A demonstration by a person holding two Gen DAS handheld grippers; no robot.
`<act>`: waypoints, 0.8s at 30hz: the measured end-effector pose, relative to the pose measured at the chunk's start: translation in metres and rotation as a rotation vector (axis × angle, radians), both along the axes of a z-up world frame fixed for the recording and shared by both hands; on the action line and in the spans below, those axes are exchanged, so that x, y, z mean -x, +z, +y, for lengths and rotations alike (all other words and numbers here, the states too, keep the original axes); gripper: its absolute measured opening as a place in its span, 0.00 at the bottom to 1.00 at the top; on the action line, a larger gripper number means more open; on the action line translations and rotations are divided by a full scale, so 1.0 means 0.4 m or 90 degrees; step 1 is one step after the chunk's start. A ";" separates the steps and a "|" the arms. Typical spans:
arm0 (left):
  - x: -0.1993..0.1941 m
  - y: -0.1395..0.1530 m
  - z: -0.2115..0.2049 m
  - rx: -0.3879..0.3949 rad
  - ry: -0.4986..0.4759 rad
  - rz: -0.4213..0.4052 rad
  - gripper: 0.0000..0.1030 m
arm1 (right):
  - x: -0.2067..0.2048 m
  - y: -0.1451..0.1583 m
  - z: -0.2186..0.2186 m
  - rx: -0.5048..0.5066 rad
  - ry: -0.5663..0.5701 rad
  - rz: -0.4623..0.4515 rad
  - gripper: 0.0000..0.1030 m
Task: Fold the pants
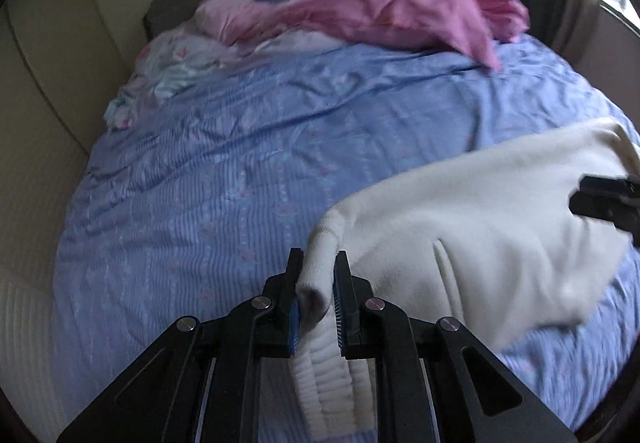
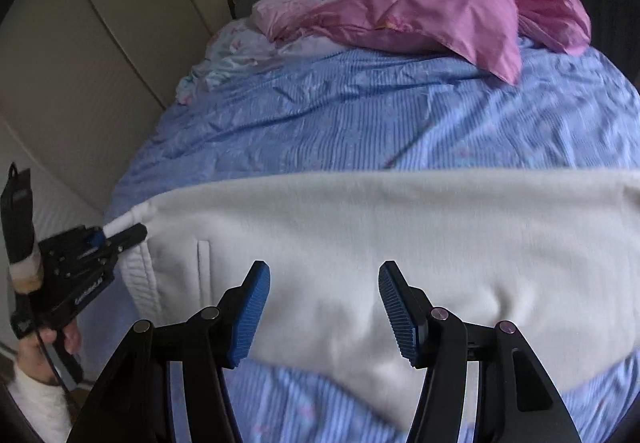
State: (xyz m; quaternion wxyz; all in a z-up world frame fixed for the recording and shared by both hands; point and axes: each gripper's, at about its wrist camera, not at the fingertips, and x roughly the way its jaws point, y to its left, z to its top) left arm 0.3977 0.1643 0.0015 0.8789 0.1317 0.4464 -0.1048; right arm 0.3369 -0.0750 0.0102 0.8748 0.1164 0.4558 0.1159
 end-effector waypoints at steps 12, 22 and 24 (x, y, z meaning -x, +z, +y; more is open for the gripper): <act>-0.187 -0.143 0.016 -0.019 0.074 0.055 0.30 | -0.170 -0.137 0.080 0.040 0.023 0.028 0.57; -0.011 -0.003 0.156 0.064 0.131 -0.068 0.71 | -0.141 -0.137 0.156 0.045 0.066 0.015 0.57; 0.056 -0.006 0.163 0.081 0.098 -0.063 0.71 | -0.109 -0.115 0.167 0.044 0.082 -0.007 0.58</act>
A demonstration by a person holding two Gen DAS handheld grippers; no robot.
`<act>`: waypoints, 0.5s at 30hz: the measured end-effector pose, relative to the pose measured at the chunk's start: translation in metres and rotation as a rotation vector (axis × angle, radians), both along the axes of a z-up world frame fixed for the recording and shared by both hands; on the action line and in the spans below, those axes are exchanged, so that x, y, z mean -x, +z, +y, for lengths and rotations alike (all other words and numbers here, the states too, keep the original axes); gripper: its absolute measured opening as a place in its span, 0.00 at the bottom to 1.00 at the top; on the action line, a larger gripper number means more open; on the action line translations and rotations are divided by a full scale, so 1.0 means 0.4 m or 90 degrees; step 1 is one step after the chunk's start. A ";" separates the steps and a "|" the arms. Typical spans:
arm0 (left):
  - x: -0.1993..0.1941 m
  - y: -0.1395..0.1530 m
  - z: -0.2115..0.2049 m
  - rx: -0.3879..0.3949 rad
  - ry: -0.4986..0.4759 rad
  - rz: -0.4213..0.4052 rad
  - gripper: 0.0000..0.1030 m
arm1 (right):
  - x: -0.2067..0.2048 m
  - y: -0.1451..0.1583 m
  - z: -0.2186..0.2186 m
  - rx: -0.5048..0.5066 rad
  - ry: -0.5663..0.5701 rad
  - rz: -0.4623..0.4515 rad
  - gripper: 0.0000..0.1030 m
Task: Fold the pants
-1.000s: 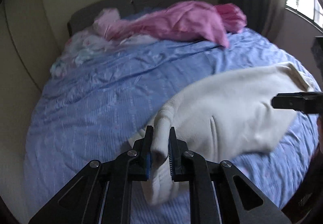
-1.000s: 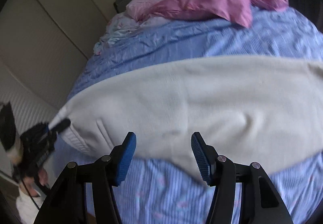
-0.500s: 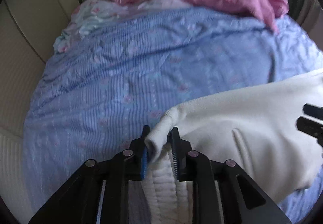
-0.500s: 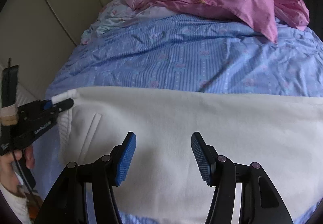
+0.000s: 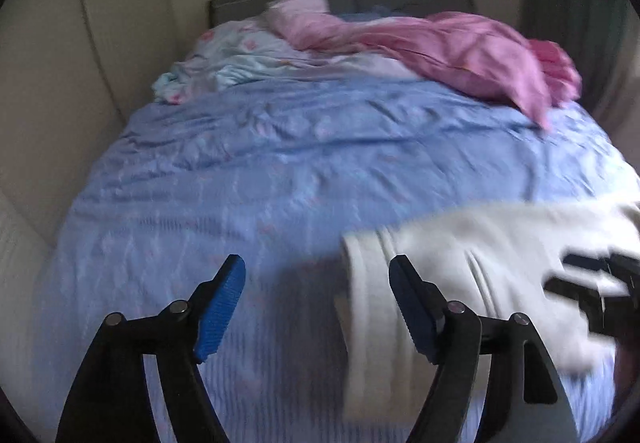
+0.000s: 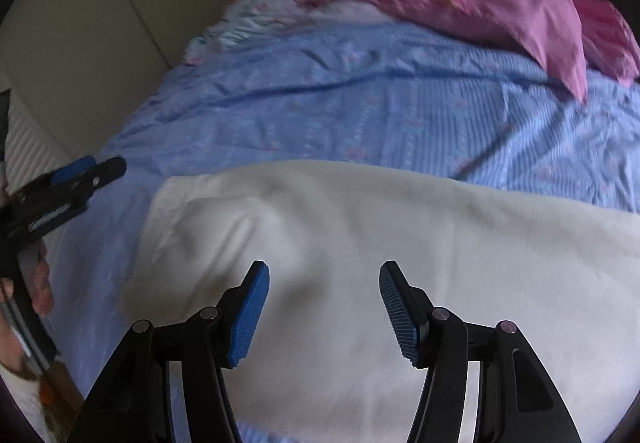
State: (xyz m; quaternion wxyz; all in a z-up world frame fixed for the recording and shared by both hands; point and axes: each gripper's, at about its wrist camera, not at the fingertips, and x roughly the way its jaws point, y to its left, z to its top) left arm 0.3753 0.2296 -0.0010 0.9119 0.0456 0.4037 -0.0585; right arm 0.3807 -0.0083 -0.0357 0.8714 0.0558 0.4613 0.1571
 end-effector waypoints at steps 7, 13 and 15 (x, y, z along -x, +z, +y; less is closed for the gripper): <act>0.185 -0.076 0.036 0.126 -0.039 -0.005 0.70 | 0.223 0.039 0.022 0.004 0.012 -0.085 0.63; 0.307 -0.116 -0.009 0.109 -0.024 -0.096 0.69 | 0.464 -0.020 -0.076 0.010 -0.153 -0.203 0.63; 0.308 -0.127 -0.014 0.102 -0.029 -0.110 0.69 | 0.519 -0.054 -0.113 -0.020 -0.208 -0.210 0.63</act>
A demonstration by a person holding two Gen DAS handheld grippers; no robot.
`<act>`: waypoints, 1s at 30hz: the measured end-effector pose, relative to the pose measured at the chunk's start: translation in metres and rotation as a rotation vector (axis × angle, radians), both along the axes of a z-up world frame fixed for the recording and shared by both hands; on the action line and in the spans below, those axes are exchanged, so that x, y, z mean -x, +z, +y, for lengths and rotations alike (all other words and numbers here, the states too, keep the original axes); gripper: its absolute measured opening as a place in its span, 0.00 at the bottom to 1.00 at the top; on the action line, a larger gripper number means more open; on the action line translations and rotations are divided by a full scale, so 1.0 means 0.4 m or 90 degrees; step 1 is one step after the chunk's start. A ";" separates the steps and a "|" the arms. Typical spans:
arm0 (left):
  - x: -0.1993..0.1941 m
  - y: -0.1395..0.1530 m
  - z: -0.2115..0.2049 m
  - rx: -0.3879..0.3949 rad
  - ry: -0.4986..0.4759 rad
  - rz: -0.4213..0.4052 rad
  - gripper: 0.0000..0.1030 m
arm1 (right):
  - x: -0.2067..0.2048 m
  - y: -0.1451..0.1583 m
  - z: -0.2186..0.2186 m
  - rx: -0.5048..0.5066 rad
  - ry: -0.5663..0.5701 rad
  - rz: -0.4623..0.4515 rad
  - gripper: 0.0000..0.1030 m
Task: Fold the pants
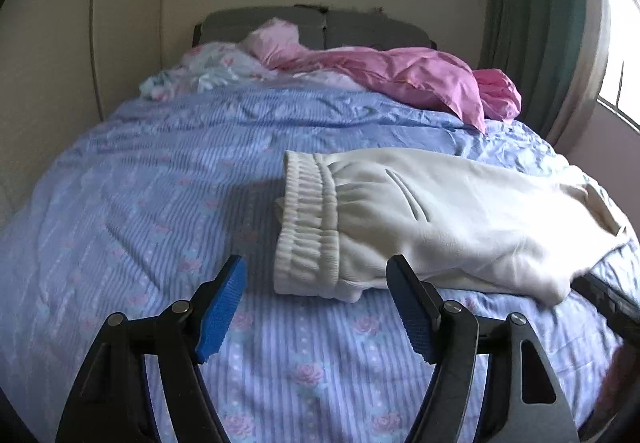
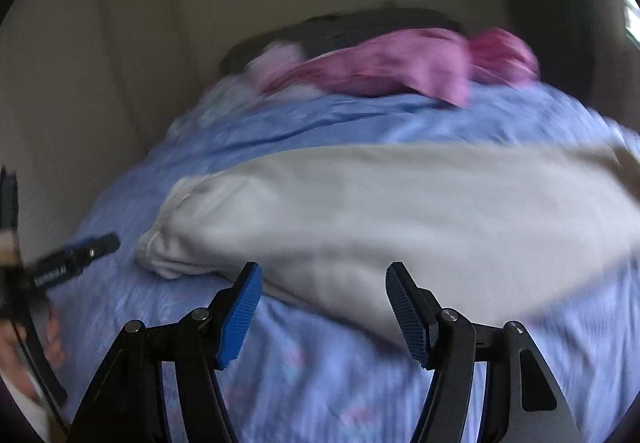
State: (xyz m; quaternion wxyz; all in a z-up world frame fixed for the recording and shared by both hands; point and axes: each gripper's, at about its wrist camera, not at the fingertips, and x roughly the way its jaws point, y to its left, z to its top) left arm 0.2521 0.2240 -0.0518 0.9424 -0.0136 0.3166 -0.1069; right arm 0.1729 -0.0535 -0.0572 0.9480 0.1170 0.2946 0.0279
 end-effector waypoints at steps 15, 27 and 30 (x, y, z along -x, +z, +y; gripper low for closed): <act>-0.071 -0.127 -0.039 -0.043 -0.019 0.030 0.58 | 0.083 -0.130 -0.001 0.066 -0.036 0.044 0.62; -0.119 -0.044 -0.068 -0.069 0.028 0.049 0.24 | 0.005 -0.134 -0.040 0.046 -0.013 0.062 0.43; -0.093 -0.020 -0.077 -0.097 0.022 0.051 0.16 | -0.011 -0.121 -0.055 0.038 0.009 0.064 0.43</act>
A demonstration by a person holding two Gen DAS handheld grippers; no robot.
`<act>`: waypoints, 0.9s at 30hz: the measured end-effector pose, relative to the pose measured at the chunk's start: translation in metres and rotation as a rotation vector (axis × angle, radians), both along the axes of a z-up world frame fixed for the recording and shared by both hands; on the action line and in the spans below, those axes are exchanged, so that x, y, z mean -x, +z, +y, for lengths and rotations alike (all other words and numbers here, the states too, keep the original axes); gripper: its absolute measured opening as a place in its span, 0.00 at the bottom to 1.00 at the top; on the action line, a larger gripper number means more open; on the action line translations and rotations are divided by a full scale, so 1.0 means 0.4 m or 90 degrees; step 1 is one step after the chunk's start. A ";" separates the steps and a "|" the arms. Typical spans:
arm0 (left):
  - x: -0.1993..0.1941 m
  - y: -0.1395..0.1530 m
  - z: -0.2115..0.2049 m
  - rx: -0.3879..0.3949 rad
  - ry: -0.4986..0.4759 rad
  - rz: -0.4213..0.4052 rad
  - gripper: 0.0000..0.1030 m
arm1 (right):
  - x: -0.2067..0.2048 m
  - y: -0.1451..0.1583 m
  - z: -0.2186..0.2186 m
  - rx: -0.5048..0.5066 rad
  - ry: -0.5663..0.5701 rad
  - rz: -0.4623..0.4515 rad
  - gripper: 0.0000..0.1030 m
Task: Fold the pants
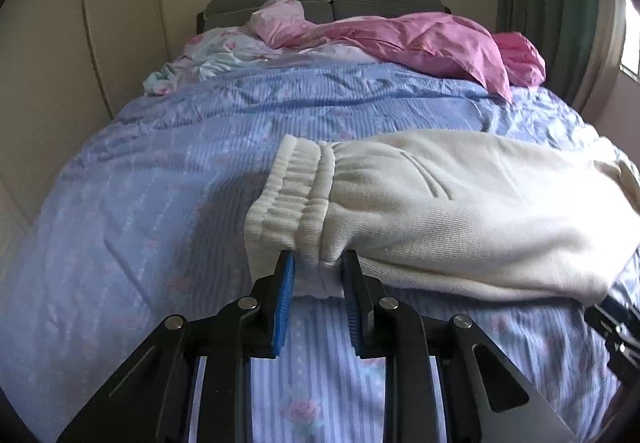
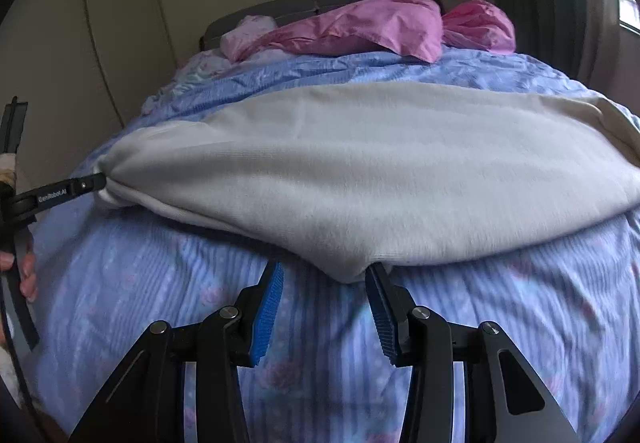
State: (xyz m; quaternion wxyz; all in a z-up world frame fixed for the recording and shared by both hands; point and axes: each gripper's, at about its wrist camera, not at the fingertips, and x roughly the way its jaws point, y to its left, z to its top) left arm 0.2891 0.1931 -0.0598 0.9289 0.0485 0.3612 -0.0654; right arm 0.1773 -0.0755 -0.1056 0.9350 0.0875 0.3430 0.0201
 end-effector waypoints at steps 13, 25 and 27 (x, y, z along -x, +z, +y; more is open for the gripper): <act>0.062 0.023 0.045 -0.019 -0.021 -0.063 0.54 | -0.013 -0.009 0.028 0.060 0.039 0.009 0.43; -0.053 -0.081 0.058 0.169 0.042 0.044 0.20 | -0.052 0.001 0.045 0.091 0.026 0.040 0.39; -0.049 -0.064 0.035 0.122 0.042 0.033 0.10 | -0.051 -0.003 0.043 0.098 0.023 0.045 0.28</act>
